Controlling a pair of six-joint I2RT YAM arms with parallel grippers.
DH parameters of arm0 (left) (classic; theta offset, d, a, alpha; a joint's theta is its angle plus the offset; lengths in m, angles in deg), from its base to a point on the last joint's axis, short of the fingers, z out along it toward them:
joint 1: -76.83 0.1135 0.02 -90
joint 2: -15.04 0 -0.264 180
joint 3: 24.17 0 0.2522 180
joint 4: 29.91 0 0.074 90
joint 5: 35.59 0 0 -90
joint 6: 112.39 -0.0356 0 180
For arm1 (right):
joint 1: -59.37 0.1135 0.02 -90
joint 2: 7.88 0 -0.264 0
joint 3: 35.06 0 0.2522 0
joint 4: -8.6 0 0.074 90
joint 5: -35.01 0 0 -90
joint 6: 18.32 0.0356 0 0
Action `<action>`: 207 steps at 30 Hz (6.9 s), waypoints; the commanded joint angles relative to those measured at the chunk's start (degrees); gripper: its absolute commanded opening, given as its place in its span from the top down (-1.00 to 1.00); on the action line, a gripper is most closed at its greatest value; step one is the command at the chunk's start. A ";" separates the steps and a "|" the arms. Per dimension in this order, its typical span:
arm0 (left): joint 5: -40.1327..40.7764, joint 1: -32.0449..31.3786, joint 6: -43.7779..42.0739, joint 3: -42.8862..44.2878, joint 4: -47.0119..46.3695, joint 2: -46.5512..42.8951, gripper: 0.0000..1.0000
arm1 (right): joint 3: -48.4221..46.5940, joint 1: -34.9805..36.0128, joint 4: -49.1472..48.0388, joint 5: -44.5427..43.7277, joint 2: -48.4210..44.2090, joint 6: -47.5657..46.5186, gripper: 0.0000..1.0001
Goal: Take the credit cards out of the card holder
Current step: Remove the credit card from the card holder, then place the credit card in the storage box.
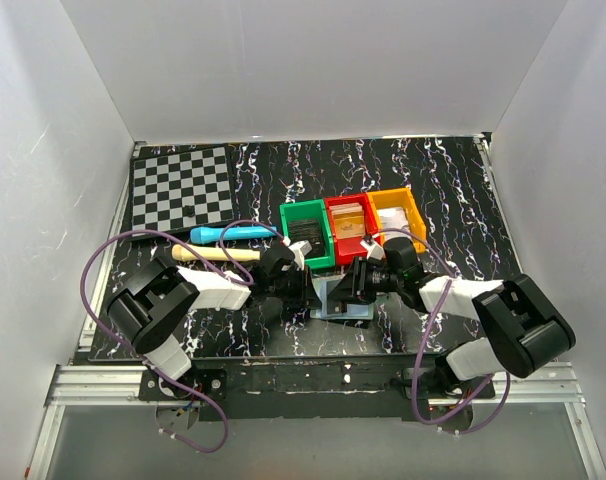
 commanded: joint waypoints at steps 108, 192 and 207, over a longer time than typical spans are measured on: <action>-4.34 2.38 -8.41 -0.19 8.04 -49.98 -0.96 | -26.83 15.75 53.13 6.52 -25.14 -37.00 0.97; 0.72 2.82 10.74 -11.36 -17.72 -53.68 1.00 | -3.10 3.89 -11.47 0.28 -41.49 4.39 -0.29; -0.60 2.82 11.62 -10.83 -18.69 -52.10 1.00 | -4.86 3.89 -14.37 4.60 -37.35 5.97 0.16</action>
